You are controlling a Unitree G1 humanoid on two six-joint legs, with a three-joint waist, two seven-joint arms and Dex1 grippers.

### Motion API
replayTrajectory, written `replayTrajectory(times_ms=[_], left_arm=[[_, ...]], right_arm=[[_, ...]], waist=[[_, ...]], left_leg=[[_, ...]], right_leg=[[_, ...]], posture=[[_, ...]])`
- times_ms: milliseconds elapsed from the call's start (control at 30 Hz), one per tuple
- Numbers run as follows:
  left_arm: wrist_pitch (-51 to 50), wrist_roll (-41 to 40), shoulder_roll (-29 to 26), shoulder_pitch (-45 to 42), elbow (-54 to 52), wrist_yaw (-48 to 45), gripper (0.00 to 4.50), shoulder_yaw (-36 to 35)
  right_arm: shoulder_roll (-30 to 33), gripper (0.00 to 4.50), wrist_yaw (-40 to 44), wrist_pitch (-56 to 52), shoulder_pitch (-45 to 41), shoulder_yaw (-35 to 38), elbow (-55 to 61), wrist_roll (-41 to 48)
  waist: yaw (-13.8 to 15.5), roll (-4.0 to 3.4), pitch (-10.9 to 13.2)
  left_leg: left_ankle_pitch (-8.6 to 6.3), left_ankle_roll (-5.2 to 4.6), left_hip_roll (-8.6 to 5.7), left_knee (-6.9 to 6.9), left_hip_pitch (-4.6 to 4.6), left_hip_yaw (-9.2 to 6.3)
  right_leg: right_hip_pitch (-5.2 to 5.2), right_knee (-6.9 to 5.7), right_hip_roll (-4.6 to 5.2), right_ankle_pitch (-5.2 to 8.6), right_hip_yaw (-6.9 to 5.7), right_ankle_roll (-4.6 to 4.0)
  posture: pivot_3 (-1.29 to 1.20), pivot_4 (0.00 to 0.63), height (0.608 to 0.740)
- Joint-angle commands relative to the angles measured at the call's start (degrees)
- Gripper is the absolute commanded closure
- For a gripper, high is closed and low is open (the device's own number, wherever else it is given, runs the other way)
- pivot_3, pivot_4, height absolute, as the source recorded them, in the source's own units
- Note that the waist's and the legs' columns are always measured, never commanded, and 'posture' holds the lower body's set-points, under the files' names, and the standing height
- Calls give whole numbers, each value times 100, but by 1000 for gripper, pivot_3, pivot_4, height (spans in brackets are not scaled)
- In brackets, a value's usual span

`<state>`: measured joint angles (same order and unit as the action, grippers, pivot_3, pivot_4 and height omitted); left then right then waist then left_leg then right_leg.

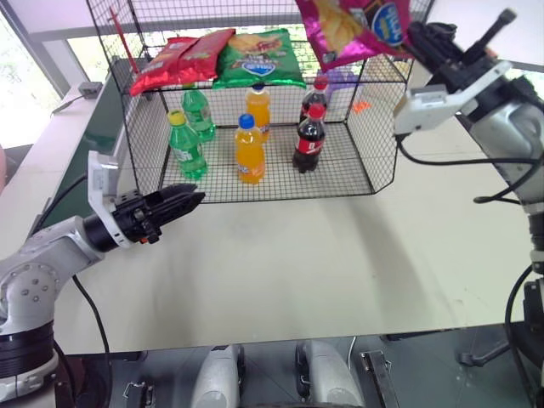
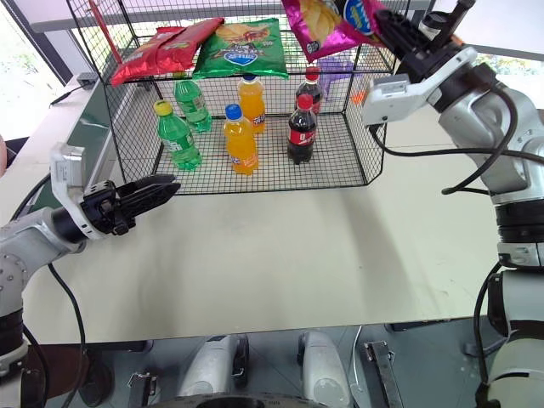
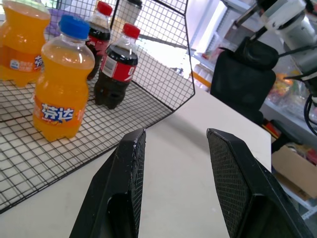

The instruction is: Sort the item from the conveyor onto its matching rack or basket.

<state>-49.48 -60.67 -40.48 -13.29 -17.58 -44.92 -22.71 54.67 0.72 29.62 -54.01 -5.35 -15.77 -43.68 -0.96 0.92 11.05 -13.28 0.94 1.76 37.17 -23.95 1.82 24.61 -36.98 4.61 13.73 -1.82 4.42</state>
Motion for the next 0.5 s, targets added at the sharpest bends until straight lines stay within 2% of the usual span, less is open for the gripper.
replayTrajectory(times_ms=[33,133,233,500], left_arm=[[125,-1,43,-39,-21,-1,2484,11],[149,17,93,-21,-45,32,2484,43],[151,-51,120,62,-106,106,2484,-57],[162,-176,155,167,-172,277,2484,-169]], right_arm=[[26,4500,-557,-135,-743,15,-345,-366],[-29,4500,-1027,-77,-1212,-170,-752,-637],[72,4500,-1313,64,-1283,-280,-845,-797],[167,4500,-1291,628,-541,-946,-903,-1134]], waist=[[-2,0,0],[0,0,0],[4,1,-1],[0,1,-1]], left_leg=[[0,0,0,0,0,0],[0,0,-1,0,0,1],[0,0,0,-3,-1,0],[0,0,-1,-1,0,2]], right_leg=[[0,0,0,1,0,-1],[1,1,0,2,2,-3],[1,5,0,2,2,-3],[0,4,0,1,5,-2]], posture=[[0,150,740],[0,150,740],[0,150,740],[0,150,740]])
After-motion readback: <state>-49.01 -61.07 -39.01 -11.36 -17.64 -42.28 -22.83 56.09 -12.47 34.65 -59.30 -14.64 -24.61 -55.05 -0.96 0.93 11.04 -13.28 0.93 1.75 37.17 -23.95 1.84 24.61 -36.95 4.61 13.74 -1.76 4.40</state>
